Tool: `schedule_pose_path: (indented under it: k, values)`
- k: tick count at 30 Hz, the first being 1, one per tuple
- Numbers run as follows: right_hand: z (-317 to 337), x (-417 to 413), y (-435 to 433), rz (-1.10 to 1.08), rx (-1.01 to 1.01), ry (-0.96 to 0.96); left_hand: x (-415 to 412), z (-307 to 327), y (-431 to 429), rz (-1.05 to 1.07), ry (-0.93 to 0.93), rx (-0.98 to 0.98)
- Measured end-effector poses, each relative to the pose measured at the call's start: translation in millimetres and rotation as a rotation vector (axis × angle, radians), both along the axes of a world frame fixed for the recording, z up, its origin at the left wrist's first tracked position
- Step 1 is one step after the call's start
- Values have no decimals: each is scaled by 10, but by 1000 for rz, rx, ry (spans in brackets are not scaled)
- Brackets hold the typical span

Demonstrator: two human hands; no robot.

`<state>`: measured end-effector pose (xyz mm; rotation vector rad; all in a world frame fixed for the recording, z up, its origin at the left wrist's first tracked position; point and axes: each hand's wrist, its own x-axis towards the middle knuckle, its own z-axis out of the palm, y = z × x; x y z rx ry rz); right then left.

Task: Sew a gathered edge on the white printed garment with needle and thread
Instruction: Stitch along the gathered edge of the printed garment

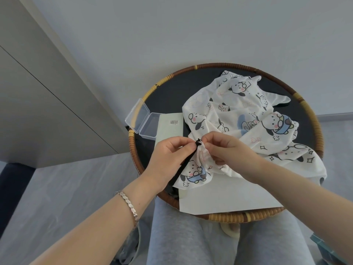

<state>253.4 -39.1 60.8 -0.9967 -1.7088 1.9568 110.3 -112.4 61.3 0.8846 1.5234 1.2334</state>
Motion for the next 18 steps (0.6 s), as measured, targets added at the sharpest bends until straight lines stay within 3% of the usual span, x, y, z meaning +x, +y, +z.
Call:
schedule_pose_path:
  k: [7,12,18]
  values:
    - [-15,-8,-34,-33,92,-24,22,1,38,-13,91,25]
    - [-38,-58,-68,-187,133,-58,80,-1,48,75,228,100]
    - [-29,-70,-93,-287,167,-142,111,-32,38,125,61,57]
